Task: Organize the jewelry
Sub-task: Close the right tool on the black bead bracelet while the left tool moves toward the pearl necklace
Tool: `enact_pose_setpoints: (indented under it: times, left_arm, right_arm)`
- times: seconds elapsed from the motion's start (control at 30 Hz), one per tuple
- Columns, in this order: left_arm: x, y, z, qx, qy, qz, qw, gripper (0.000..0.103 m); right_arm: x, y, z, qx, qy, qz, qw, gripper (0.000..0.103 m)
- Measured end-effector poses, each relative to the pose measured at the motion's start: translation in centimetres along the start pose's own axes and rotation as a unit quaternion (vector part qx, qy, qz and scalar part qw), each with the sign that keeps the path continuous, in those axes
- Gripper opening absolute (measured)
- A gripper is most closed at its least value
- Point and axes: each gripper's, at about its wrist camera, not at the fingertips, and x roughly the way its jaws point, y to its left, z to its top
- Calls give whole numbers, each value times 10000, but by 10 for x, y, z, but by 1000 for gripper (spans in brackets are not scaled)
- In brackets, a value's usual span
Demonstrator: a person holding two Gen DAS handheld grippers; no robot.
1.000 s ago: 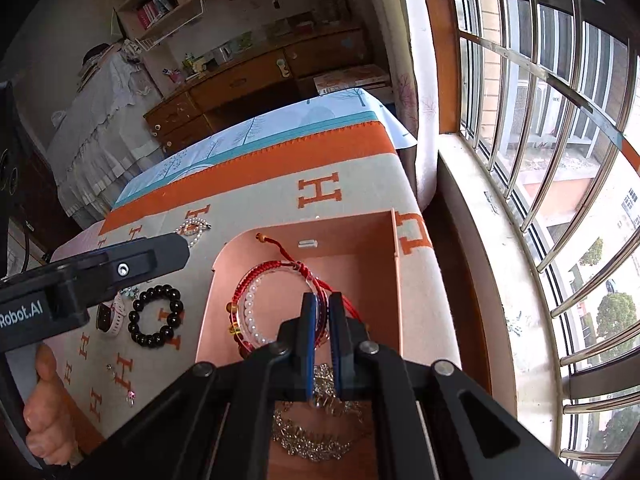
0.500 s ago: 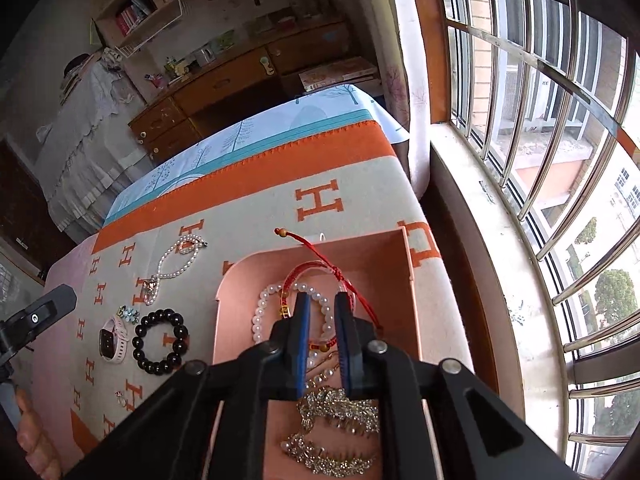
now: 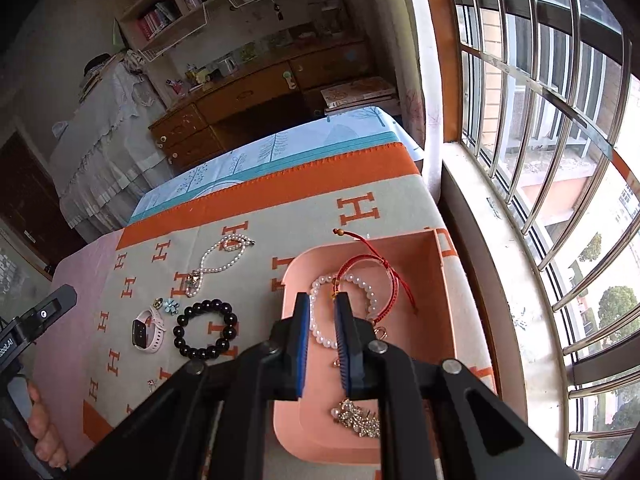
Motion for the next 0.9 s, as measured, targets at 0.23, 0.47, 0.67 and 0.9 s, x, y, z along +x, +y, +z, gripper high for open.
enact_pose_setpoints:
  times: [0.23,0.47,0.67,0.9]
  left_arm:
    - [-25,28,-3,-178,-202,181,9995,77]
    - [-29,58,-11,-366,-141,433,9983,79]
    - [-17,75,-17,-476,49,483,9977,79]
    - [0,84,-22,-493,229,452,9975,79]
  right_arm:
    - [0,45,-10,-575,212,203,9979,13]
    - [11,87,-20,-1164,421,453,9913,37]
    - [43,111,-20,-1551,787,382,9840,37]
    - [105,104,-7,-1154,1588,285,9801,37]
